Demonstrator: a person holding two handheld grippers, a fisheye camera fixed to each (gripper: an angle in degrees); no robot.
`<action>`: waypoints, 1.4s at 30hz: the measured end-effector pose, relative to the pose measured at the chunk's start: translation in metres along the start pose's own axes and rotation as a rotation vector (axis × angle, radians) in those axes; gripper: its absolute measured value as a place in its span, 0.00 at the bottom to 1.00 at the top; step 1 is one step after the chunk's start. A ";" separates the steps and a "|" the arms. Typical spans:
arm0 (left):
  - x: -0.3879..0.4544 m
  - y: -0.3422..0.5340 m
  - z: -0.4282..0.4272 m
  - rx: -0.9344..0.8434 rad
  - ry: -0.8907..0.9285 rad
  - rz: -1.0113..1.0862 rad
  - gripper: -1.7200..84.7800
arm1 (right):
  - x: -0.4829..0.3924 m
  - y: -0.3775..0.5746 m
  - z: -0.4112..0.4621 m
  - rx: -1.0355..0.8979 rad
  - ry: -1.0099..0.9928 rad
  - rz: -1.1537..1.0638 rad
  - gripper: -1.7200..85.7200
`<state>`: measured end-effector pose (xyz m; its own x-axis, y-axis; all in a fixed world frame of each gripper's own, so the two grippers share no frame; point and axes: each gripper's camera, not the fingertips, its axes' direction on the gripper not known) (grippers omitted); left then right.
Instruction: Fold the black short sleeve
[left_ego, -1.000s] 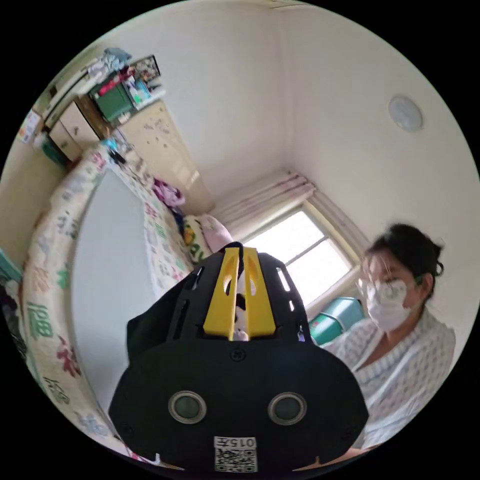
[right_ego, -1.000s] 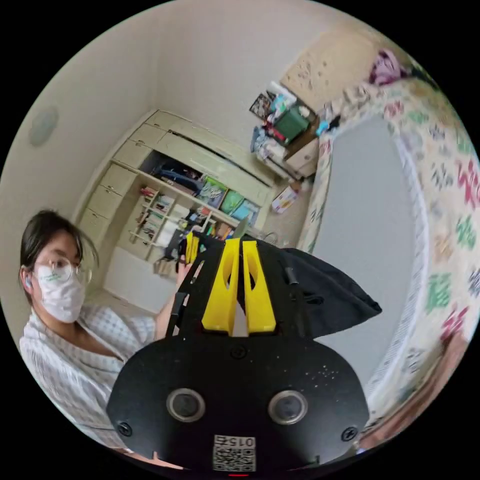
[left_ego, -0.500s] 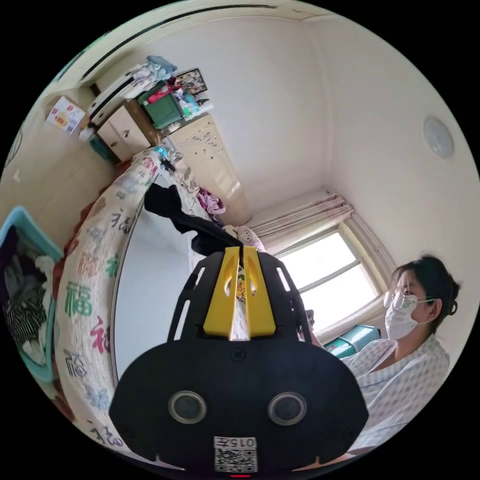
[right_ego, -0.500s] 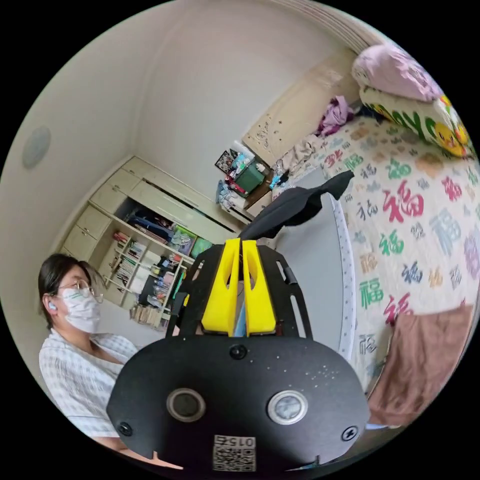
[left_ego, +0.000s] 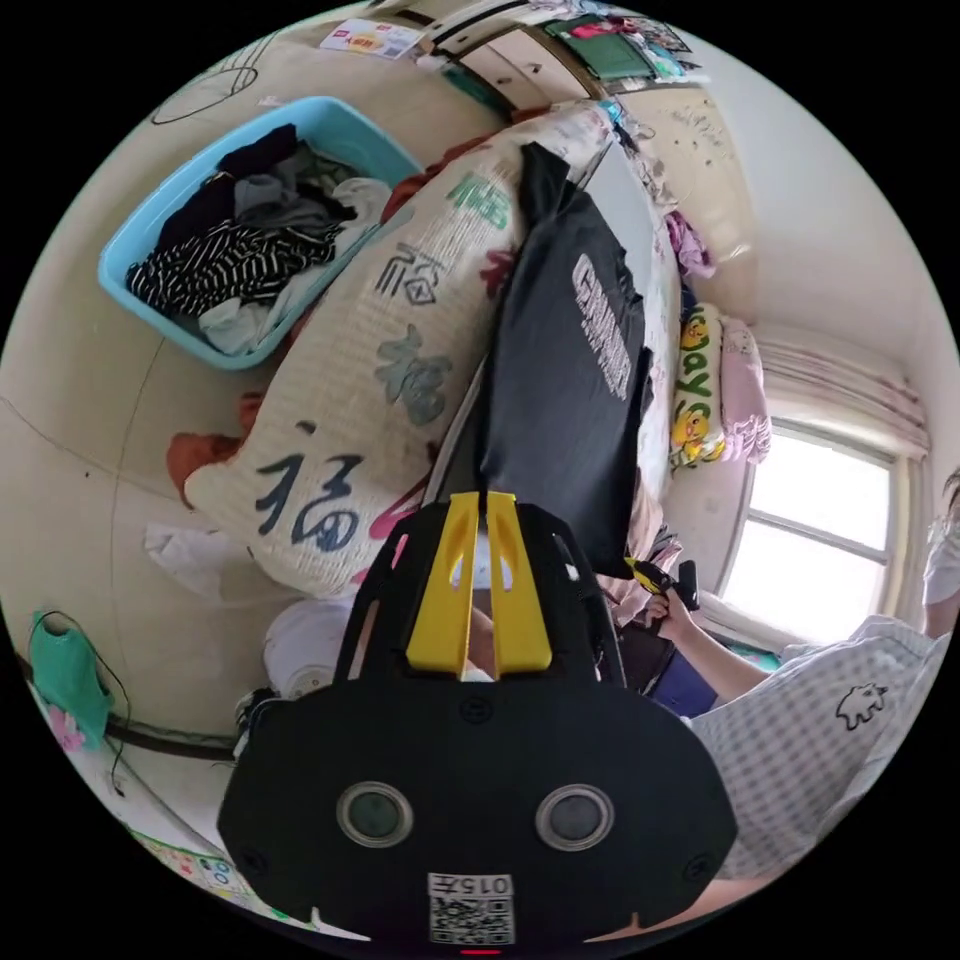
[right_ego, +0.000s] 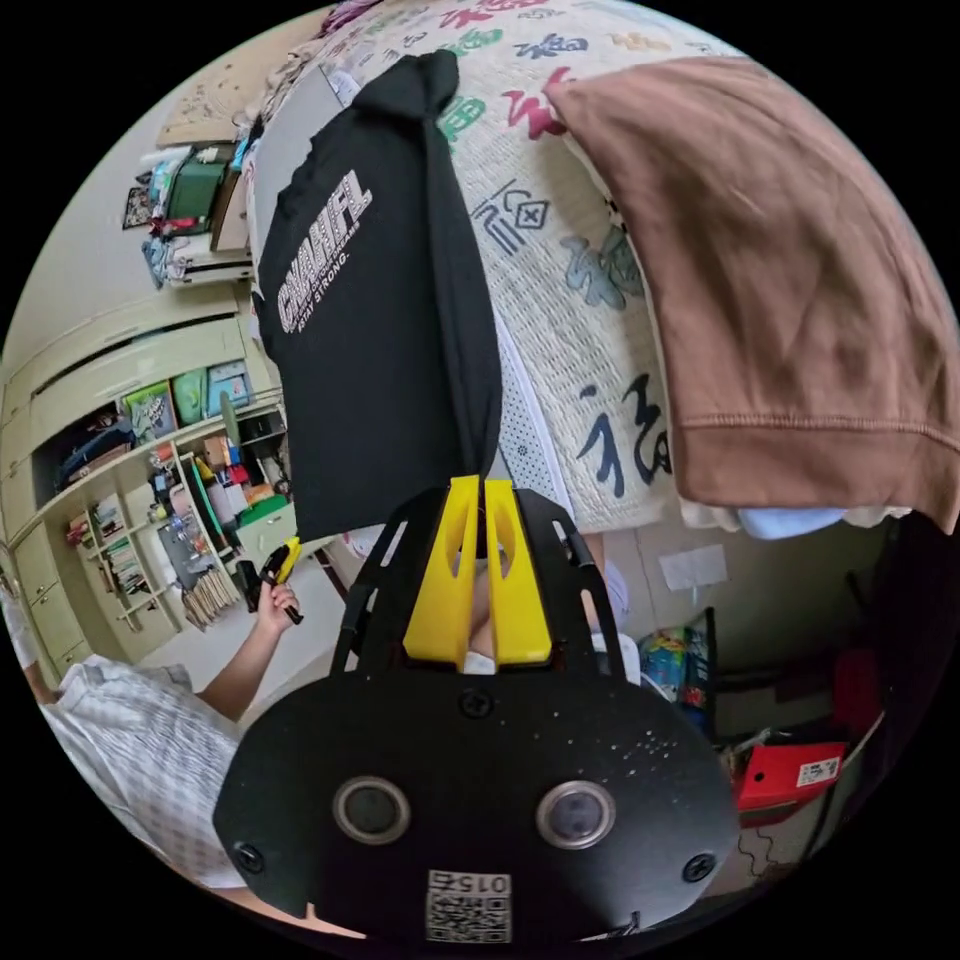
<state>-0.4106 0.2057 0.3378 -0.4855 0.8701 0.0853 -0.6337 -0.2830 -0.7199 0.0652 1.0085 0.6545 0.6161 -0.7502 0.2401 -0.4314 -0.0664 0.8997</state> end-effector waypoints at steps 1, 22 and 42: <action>0.008 0.007 -0.008 0.003 -0.006 -0.015 0.02 | 0.005 0.001 0.002 0.014 -0.027 0.027 0.02; 0.318 -0.004 -0.195 -0.053 -0.517 0.014 0.08 | 0.074 -0.033 -0.075 0.007 0.094 0.071 0.02; 0.984 -0.368 0.041 -0.081 -0.221 0.534 0.15 | 0.094 -0.258 -0.220 0.128 -0.198 -0.424 0.02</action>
<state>-0.6796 1.1490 0.7146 -0.8447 0.5081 -0.1681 -0.2232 -0.6201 -0.7521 0.3798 1.0999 0.5254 0.6234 -0.7495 -0.2228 -0.2547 -0.4640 0.8484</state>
